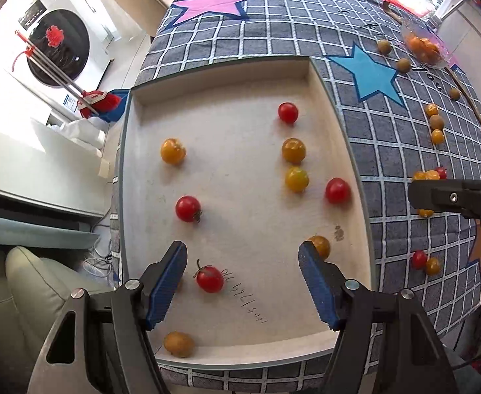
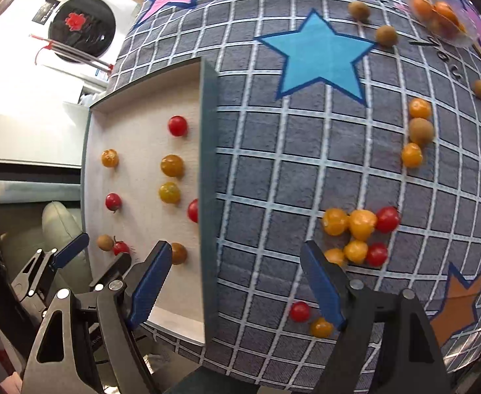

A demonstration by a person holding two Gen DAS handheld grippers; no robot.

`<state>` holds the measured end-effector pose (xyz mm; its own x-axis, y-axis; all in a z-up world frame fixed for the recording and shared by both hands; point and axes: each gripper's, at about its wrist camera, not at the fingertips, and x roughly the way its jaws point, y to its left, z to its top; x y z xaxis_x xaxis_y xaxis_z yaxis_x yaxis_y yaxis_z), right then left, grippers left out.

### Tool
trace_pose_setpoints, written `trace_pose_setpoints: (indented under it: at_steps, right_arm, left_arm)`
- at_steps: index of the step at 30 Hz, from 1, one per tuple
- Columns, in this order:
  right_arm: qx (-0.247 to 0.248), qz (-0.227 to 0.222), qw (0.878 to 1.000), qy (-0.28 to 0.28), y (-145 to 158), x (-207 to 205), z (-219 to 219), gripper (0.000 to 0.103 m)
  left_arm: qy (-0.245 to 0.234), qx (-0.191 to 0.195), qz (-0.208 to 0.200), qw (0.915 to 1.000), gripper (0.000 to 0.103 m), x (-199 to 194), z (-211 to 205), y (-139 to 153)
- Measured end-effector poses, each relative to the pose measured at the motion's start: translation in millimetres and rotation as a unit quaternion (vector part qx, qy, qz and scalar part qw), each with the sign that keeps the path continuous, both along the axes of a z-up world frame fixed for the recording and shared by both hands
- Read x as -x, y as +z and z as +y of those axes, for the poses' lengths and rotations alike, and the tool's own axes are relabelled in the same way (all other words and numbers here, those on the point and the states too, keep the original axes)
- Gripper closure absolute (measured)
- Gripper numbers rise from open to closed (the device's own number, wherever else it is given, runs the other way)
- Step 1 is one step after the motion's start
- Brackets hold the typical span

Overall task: Organize fruits
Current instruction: 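Move both tools back from the tray toward the tomatoes on the cloth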

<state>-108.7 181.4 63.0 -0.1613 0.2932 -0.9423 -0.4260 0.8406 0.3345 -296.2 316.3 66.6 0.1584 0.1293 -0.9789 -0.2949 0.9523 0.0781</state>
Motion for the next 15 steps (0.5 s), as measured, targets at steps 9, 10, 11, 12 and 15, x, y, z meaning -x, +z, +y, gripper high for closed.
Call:
trace_pose_setpoints:
  at_steps: [9, 10, 11, 12, 15]
  right_arm:
    - [0.051, -0.007, 0.995, -0.080, -12, -8, -104, 0.020]
    - [0.055, -0.008, 0.995, -0.080, -14, -6, -112, 0.020]
    - [0.056, -0.007, 0.995, -0.079, -15, -3, -120, 0.020]
    - [0.056, -0.006, 0.995, -0.077, -16, -1, -128, 0.020]
    - [0.056, -0.002, 0.996, -0.064, -20, 9, -141, 0.020]
  left_arm:
    - [-0.098, 0.022, -0.013, 0.9948, 0.031, -58, -62, 9]
    - [-0.110, 0.024, -0.010, 0.9936, 0.031, -64, -69, 7]
    - [-0.122, 0.026, -0.008, 0.9921, 0.031, -69, -77, 3]
    - [-0.133, 0.026, -0.004, 0.9907, 0.031, -74, -84, -1]
    - [-0.159, 0.027, 0.009, 0.9869, 0.031, -85, -102, -14]
